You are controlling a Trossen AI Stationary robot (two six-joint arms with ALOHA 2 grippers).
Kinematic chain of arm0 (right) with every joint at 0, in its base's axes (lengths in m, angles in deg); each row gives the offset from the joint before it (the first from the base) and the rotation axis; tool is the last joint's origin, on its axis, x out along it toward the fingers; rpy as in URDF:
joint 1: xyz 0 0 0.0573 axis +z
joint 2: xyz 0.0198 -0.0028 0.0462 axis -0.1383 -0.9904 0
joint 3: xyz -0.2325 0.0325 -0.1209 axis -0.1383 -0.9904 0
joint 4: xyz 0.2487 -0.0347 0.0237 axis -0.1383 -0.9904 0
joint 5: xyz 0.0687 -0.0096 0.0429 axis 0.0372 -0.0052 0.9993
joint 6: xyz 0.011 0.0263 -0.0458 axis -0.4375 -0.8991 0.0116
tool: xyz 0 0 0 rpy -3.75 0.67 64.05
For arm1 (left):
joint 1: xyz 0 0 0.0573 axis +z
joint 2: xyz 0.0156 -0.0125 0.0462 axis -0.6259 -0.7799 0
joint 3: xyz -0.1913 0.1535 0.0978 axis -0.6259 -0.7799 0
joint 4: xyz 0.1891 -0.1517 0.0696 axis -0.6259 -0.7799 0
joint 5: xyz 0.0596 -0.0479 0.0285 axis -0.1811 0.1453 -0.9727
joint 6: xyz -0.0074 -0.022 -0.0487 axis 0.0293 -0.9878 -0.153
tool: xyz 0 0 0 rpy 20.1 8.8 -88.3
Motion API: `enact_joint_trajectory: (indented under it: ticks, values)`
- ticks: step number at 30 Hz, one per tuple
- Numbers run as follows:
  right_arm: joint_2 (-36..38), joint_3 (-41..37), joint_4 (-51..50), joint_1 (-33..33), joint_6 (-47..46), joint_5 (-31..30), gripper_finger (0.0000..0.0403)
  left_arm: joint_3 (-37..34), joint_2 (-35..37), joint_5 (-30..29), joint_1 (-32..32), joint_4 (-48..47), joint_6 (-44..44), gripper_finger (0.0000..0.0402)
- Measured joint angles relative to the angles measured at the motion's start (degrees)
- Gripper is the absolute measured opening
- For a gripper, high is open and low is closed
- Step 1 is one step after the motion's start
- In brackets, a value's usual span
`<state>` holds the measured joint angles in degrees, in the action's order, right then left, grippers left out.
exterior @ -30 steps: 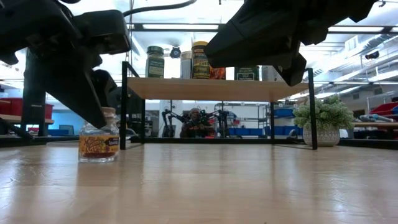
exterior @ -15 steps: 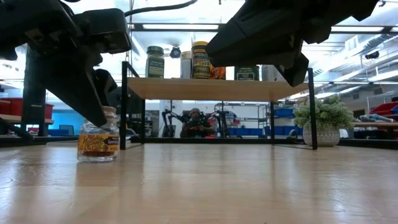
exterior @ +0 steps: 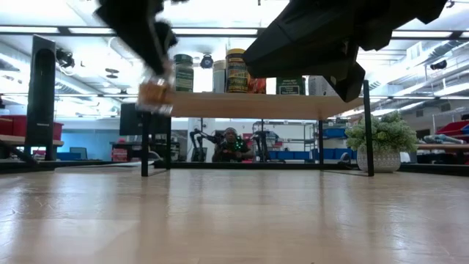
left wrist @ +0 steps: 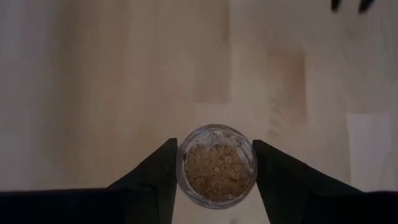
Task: Shelf spices
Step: Put the transparent seasoning bottle on the shelf aligned with the other yellow seasoning bottle
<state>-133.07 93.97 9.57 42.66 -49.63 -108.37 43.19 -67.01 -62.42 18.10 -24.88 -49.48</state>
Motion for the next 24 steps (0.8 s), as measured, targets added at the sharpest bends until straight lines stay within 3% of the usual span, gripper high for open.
enact_joint_trajectory:
  ticks: [6, 11, 18, 24]
  values:
    - [0.0, 0.0, 0.0, 0.6, 0.1, 0.0, 0.0064, 12.4, 0.0, -2.4, 6.2, -13.3, 7.3, 0.0181]
    - [0.0, 0.0, 0.0, 0.6, 0.4, 0.0, 0.0064, 20.0, 0.1, -2.9, 12.9, -18.5, 12.9, 0.0181]
    - [0.0, 0.0, 0.0, 0.6, 0.5, 0.0, 0.0064, 21.5, 0.1, 3.6, 23.9, -18.6, 17.4, 0.0181]
    - [0.0, 0.0, 0.0, 0.6, 0.8, 0.0, 0.0064, 21.5, 0.1, 8.1, 29.7, -15.3, 19.0, 0.0183]
